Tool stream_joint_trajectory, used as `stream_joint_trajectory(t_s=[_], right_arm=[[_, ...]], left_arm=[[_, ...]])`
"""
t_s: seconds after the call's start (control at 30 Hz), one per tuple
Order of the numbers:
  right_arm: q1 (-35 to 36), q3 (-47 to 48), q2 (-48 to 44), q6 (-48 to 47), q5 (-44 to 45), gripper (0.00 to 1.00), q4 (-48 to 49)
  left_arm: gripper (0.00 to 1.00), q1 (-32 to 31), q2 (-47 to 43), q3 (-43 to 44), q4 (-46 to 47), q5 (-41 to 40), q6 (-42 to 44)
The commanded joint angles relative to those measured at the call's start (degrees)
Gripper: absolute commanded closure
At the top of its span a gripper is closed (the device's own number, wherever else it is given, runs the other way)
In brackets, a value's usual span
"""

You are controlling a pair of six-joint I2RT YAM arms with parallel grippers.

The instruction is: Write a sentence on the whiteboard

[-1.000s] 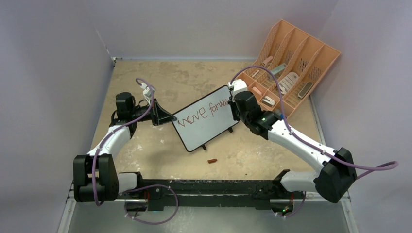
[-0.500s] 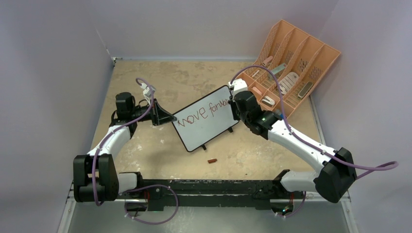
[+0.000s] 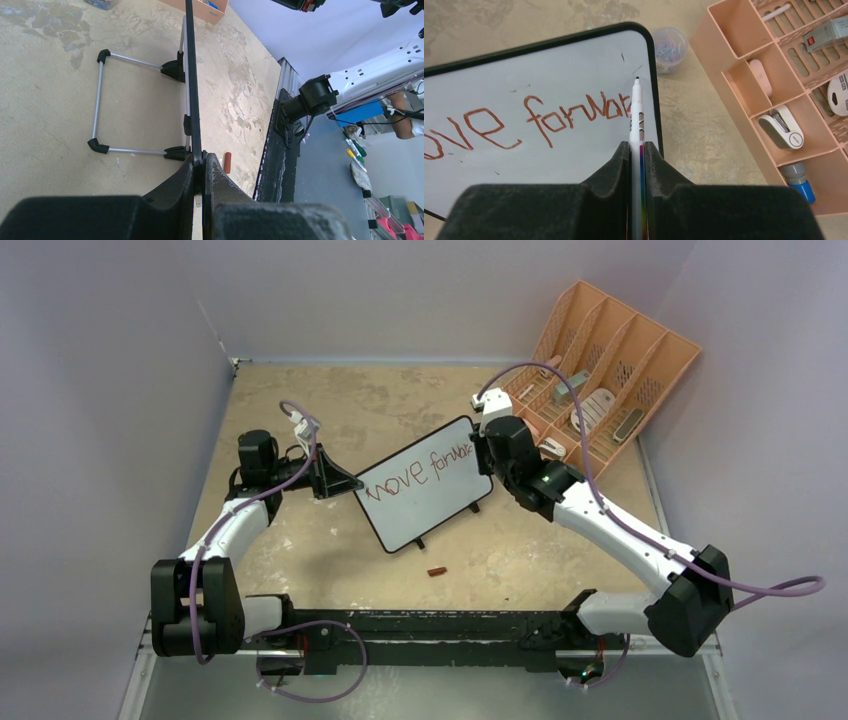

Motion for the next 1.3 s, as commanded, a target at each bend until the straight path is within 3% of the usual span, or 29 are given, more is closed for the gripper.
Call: stream_joint_trajectory(t_s=[0.0,1.27], right_arm=[[-0.4,3.6,0.9,-1.1,1.7,1.00,3.1],[-0.7,-1.3,0.1,0.9,-1.7,1.00,0.6]], left_arm=[[1.00,-0.2,0.7,1.5,-0.1,-0.6,2.9],[1.00,-0.2,0.5,1.5,-0.2,-0.7,3.0]])
